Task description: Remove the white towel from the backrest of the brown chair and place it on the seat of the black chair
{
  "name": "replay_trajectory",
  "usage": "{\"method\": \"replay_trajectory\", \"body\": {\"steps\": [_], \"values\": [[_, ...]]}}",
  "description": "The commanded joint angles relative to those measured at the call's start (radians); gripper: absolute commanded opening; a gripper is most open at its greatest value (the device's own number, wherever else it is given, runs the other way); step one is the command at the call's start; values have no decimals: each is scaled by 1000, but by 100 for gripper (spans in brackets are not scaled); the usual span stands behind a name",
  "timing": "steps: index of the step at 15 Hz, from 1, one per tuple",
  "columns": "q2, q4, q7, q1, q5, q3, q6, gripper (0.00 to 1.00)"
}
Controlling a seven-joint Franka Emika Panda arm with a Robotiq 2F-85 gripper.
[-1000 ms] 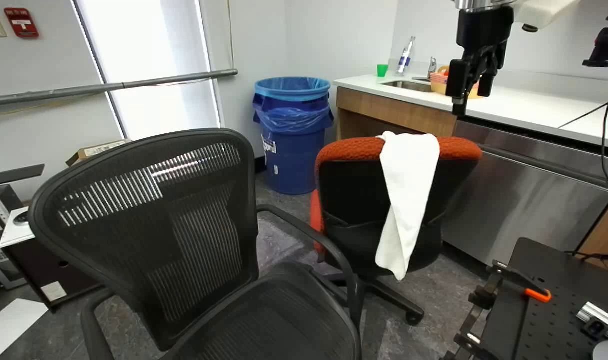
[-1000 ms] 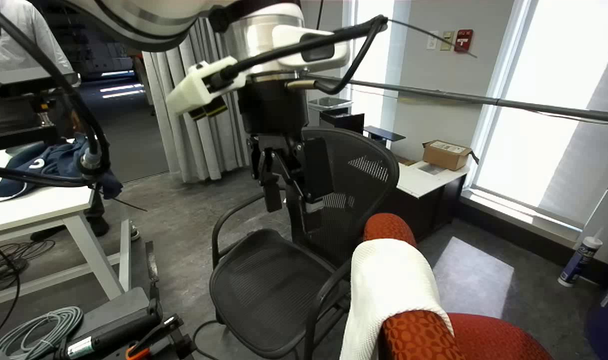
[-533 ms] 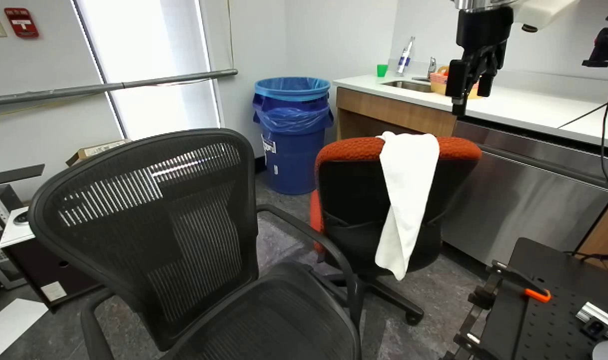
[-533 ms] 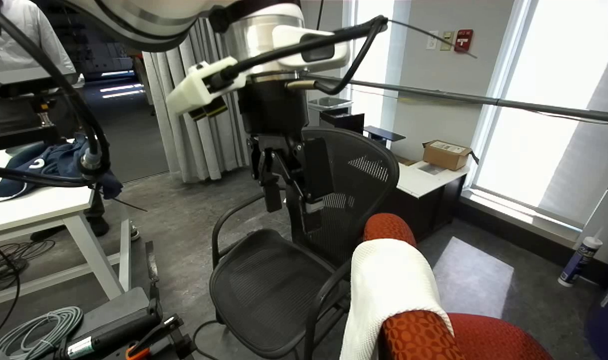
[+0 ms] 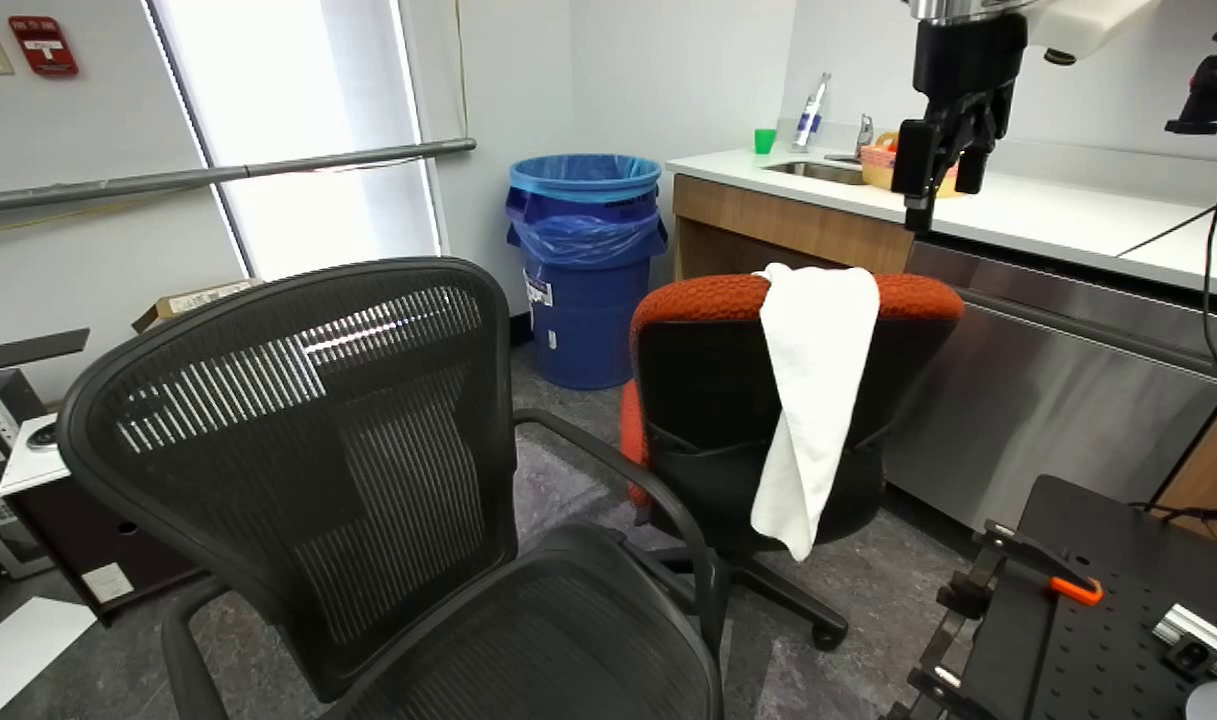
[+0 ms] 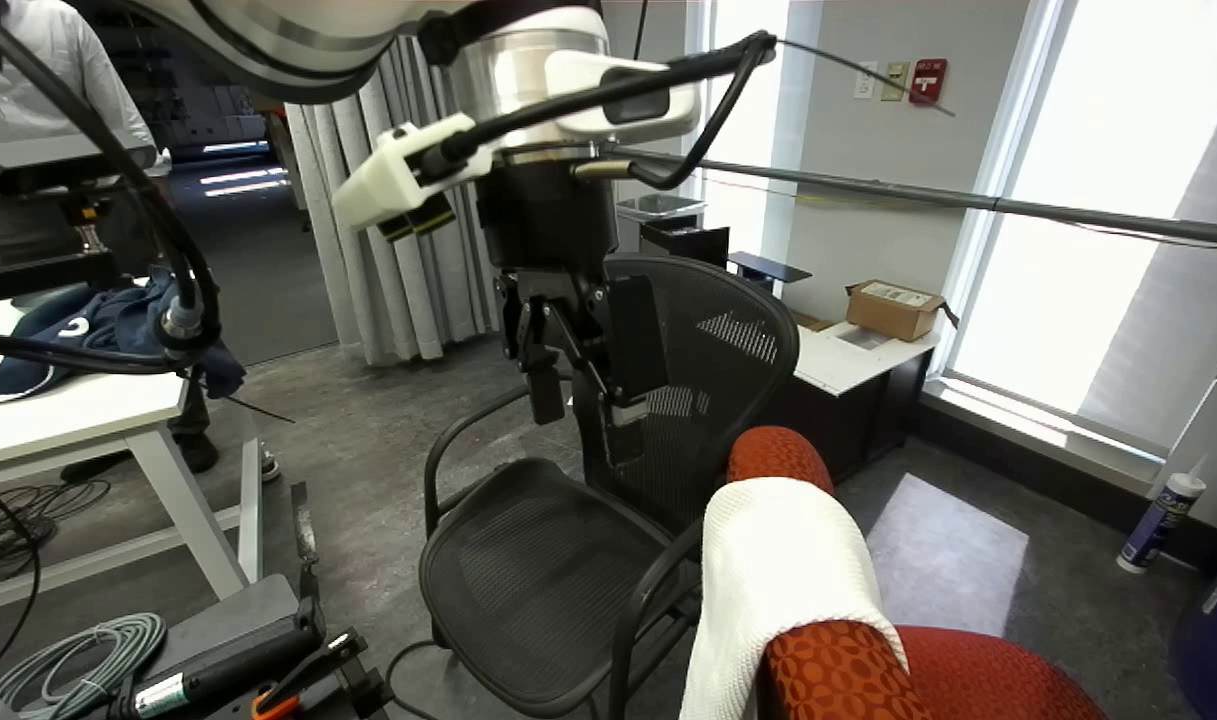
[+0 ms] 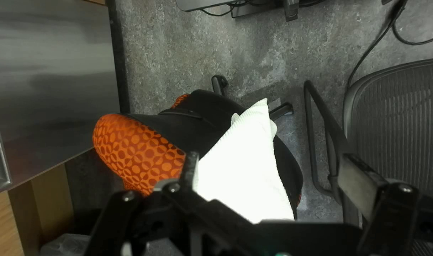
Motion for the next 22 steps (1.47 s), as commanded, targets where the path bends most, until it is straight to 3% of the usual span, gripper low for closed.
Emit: {"method": "replay_trajectory", "body": {"steps": [1,22], "values": [[0,2,6,15,-6,-13,-4,100],[-1,-3,15,15,-2,-14,13,100]]}}
